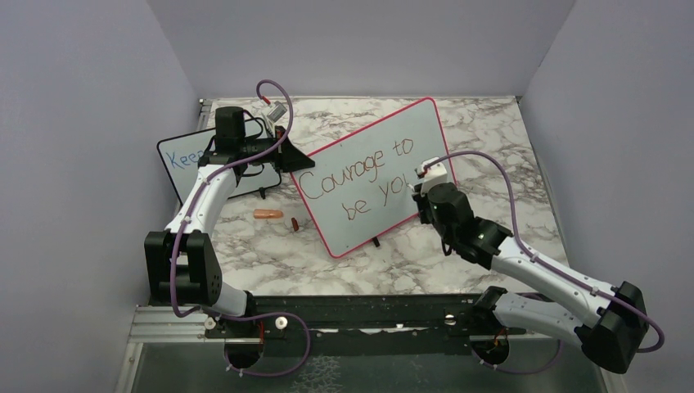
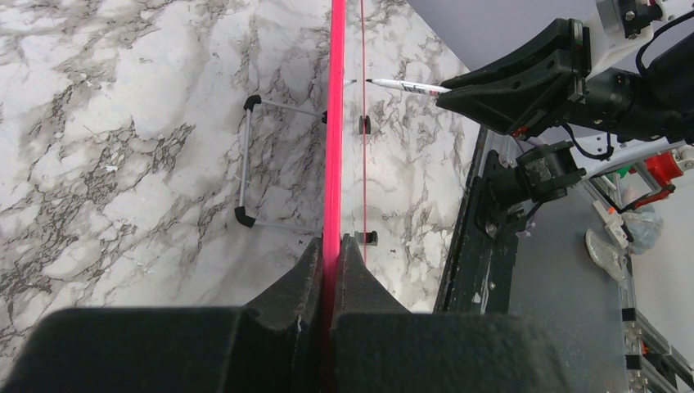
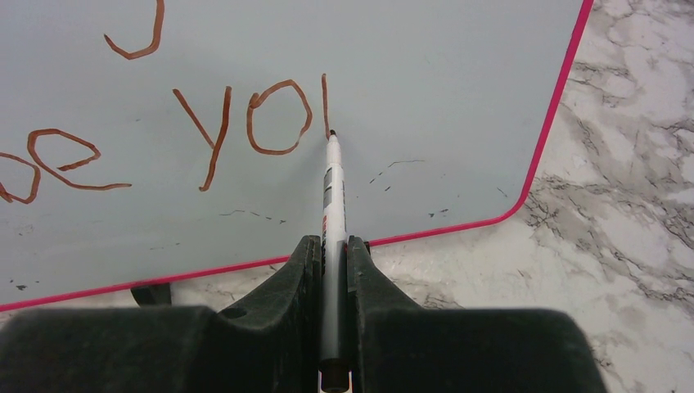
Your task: Write a sentence on the whiteboard
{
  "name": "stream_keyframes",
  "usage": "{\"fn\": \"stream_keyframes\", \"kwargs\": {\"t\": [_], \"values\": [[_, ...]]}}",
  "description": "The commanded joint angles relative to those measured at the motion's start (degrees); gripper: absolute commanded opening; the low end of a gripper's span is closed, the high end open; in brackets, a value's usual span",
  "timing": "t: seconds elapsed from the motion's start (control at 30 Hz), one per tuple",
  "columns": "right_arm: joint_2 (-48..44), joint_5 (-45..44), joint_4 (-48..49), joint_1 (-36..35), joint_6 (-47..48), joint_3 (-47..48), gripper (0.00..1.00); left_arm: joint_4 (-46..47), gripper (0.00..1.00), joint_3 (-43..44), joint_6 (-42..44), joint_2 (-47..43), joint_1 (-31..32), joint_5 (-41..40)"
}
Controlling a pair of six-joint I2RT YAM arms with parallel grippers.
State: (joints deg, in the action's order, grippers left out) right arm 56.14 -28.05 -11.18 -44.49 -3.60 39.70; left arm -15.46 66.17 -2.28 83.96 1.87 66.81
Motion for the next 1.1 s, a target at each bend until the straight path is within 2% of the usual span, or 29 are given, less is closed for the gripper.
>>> {"fn": "stream_keyframes", "kwargs": {"t": [0.0, 1.07], "values": [[0.2, 1.5, 2.4, 0.4, -0.1, 0.8, 0.01, -2.4, 0.00, -0.1, 2.5, 0.8, -0.6, -6.1], [2.4, -1.8, -0.9, 0.4, -1.0, 0.1, 0.01, -2.4, 0.00, -0.2, 2.5, 0.8, -0.6, -6.2]]}}
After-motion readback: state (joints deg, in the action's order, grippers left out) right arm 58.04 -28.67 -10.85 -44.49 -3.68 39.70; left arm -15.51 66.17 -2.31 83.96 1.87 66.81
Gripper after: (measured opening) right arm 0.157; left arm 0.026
